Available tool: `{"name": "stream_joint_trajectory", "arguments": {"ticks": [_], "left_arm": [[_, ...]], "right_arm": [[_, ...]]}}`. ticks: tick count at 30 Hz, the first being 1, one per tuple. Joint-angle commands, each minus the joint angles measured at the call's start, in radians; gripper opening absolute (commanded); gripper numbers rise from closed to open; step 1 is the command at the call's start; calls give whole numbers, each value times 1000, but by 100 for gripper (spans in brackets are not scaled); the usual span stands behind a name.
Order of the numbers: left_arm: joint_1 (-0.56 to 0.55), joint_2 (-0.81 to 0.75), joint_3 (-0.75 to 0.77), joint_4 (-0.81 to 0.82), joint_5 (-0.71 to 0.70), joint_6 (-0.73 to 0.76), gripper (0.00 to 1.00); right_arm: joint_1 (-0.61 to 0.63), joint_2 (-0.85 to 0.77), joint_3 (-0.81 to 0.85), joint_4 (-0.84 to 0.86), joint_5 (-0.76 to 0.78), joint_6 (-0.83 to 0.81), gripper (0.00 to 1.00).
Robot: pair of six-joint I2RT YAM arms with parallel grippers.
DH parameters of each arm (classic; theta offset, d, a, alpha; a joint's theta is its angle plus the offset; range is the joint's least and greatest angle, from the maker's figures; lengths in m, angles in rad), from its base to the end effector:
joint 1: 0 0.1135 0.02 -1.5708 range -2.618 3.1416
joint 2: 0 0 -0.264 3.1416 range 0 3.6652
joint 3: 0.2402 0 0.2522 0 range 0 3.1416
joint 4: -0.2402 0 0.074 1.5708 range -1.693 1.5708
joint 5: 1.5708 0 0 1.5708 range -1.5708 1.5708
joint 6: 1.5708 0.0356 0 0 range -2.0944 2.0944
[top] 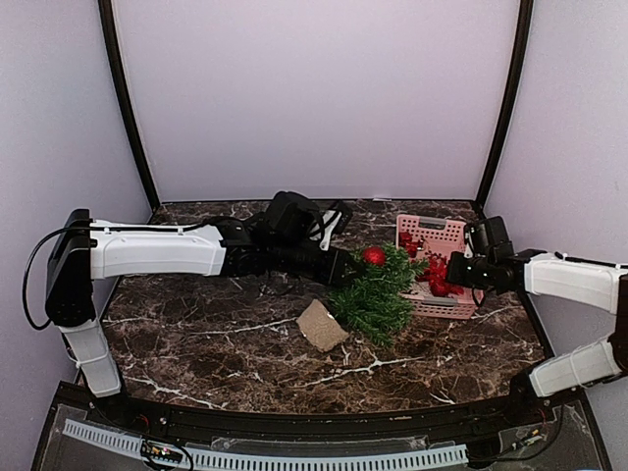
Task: Decorate the small christmas tree
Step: Place the ornament ball in the bin, then pick up the Christmas tree from the center of the board.
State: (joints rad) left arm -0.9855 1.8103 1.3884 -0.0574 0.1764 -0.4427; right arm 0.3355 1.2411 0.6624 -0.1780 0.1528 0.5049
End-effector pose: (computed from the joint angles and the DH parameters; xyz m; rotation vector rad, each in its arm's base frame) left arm 0.2309 -0.3597 0.2741 0.7083 2.1016 -1.0288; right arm 0.2396 0.0778 0.2046 0.2735 2.3134 0.2468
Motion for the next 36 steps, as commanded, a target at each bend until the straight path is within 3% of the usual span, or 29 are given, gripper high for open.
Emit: {"name": "stream_joint_trajectory", "arguments": {"ticks": [1,4,8,11,15,18,21,25,29,36], "left_arm": [[3,-23,-9,-23,-20,3,24],[4,-27,-8,-35,-17,4,12],[4,-42,-26,-33,-24,0,1],[3,-57,-42,-20,-28,-1,0],[4,-70,-59,-7,-28,1,0],[3,-84,-87,13,-24,0,0],[4,-99,-110,36,-22,-2,0],[4,-115,-137,49,-17,-5,0],[4,-124,-146,54,-12,1,0],[4,-137,-161,55,-24,-6,0]], "right_arm": [[-13,37,-16,83,-32,23,0],[-13,63,-5,76,-43,25,1],[-14,17,5,44,-43,29,32],[-13,-65,14,-7,-25,35,54],[-15,-188,14,-38,-75,47,68],[-15,-260,-25,27,-234,80,70],[-14,-306,-106,201,-391,202,72],[-10,-243,-209,464,-482,354,70],[6,-141,-200,530,-530,374,60],[25,-106,-215,556,-505,391,39]]}}
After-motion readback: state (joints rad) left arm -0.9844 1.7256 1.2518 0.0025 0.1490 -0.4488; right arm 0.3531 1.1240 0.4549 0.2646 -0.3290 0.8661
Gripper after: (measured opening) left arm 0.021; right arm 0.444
